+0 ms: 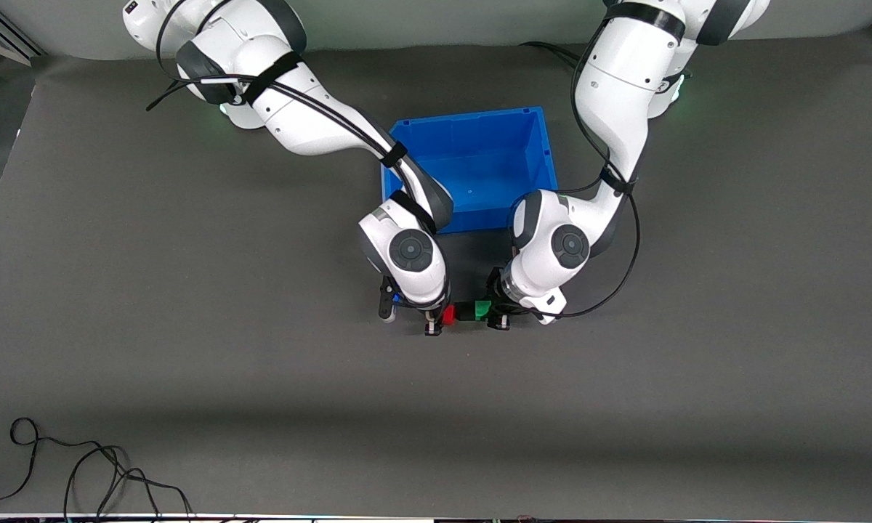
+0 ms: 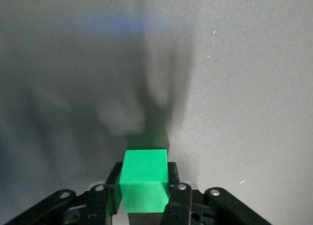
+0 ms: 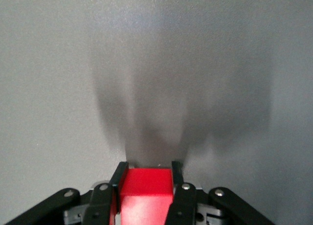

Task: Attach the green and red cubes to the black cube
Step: 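Press the green and red cubes against the black cube from both sides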

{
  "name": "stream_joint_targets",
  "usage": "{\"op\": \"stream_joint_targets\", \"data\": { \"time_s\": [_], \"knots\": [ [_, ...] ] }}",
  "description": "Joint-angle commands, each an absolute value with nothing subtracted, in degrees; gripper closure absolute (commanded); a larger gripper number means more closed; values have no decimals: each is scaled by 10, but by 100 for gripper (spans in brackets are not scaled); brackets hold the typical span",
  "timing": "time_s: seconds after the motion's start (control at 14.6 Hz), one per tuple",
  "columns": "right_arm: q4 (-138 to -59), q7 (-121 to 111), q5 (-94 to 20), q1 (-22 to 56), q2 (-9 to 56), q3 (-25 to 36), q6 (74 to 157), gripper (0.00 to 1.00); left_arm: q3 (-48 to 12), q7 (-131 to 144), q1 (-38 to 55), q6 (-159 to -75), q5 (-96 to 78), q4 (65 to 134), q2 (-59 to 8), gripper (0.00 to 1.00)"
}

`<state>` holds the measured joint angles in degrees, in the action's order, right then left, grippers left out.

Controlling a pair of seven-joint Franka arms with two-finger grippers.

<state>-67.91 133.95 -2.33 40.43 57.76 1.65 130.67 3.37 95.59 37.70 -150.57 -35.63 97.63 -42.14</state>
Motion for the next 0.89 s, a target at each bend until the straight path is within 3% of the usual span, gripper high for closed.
{"op": "stream_joint_targets", "data": {
  "time_s": [0.0,0.48,0.55,0.62,0.68,0.82],
  "knots": [
    [-643,1354,-27,410,601,22,1296,100,43,984,392,-1520,-363,966,-427,75],
    [-648,1349,-24,415,603,22,1296,100,43,998,403,-1535,-363,965,-432,71],
    [-647,1348,-24,415,603,22,1296,100,43,998,403,-1535,-363,965,-432,61],
    [-647,1348,-23,415,605,22,1296,100,43,993,403,-1535,-361,966,-432,18],
    [-644,1347,-23,415,607,22,1296,100,43,991,401,-1535,-359,966,-432,2],
    [-641,1342,-23,410,610,23,1299,100,44,991,399,-1534,-359,966,-430,0]
  ]
}}
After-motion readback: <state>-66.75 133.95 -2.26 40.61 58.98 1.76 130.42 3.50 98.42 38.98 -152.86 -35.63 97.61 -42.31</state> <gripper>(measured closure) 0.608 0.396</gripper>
